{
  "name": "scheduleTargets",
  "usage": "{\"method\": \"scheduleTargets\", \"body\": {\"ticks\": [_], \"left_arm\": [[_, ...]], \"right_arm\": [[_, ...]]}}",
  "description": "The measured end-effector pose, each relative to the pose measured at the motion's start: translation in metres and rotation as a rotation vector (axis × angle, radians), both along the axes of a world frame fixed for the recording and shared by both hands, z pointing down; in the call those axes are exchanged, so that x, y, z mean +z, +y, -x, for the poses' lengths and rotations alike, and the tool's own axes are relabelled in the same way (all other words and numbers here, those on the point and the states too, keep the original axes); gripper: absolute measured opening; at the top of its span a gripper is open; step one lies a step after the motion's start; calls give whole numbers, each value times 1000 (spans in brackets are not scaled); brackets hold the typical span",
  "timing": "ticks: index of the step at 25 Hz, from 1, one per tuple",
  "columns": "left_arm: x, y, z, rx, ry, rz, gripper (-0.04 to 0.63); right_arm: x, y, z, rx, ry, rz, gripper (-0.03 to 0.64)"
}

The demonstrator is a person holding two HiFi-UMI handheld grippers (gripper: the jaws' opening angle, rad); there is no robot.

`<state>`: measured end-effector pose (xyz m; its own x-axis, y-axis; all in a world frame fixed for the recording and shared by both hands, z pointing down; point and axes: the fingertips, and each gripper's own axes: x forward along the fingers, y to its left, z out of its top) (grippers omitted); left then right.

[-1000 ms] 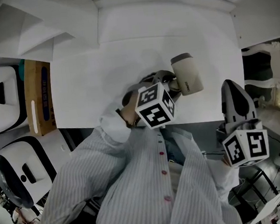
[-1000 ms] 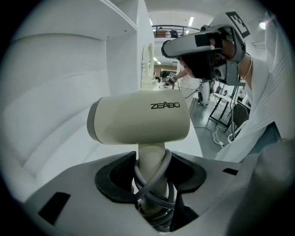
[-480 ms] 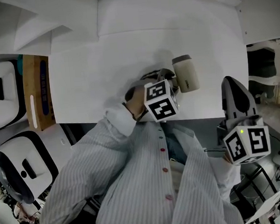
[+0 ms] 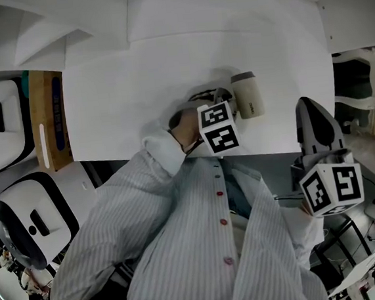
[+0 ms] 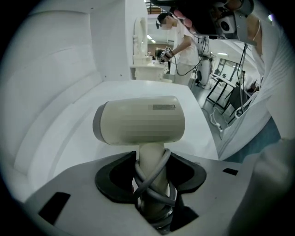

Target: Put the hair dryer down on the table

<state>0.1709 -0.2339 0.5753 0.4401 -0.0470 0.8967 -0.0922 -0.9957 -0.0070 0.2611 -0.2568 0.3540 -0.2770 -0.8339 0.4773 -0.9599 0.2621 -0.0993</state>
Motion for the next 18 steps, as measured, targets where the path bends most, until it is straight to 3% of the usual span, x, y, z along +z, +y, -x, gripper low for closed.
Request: {"method": "scheduleTargets", "body": {"ticks": [8,18], "left_arm": [[12,6,-1,18,-46,14,202],[14,7,-4,23,-47,13,202]], "right_arm": [[8,4,-6,5,-7,17,12],[13,2,-8,-1,-22,32,12]]}}
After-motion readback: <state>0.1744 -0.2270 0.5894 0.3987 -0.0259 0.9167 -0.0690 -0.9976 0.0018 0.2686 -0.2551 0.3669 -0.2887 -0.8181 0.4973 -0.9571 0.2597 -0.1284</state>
